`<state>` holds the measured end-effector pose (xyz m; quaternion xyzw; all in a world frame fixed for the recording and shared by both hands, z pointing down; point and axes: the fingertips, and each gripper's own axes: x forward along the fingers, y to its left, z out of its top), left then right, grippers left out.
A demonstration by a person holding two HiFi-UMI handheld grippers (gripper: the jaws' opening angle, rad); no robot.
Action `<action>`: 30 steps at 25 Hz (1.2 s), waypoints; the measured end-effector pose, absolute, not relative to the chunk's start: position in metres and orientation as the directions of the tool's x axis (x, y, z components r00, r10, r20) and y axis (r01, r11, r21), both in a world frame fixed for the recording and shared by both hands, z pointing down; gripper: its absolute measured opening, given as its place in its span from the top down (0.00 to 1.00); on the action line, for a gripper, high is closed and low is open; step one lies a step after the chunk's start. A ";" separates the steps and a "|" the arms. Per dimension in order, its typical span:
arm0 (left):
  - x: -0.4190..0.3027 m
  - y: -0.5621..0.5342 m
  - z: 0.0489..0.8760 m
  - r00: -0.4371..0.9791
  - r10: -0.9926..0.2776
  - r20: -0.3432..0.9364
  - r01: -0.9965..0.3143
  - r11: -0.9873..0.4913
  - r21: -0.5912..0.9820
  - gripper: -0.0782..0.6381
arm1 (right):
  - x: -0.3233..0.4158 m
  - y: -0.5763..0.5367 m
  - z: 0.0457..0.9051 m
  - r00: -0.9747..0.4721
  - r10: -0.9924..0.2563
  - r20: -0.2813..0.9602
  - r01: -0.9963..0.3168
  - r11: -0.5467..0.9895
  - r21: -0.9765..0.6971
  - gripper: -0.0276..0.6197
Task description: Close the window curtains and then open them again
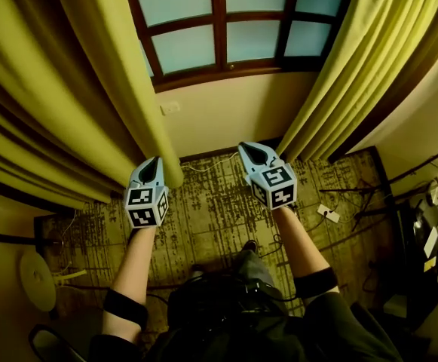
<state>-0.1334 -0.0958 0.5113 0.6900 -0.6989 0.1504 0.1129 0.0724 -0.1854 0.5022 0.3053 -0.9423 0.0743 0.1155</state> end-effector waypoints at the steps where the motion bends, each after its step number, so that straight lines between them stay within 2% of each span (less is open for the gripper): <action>1: -0.137 -0.084 0.513 -0.017 -0.929 0.369 -0.999 -0.001 -0.049 0.89 | 0.069 -0.174 0.505 -0.784 -0.559 0.270 -0.594 0.801 -0.068 0.96; 15: -0.174 0.050 0.537 0.074 -0.919 0.386 -0.997 -0.065 0.037 0.89 | 0.046 -0.039 0.524 -0.711 -0.614 0.342 -0.666 0.744 -0.047 0.96; 30: -0.143 0.104 0.559 -0.011 -0.906 0.423 -0.994 0.055 0.093 0.89 | 0.108 -0.013 0.561 -0.733 -0.547 0.404 -0.623 0.778 -0.078 0.96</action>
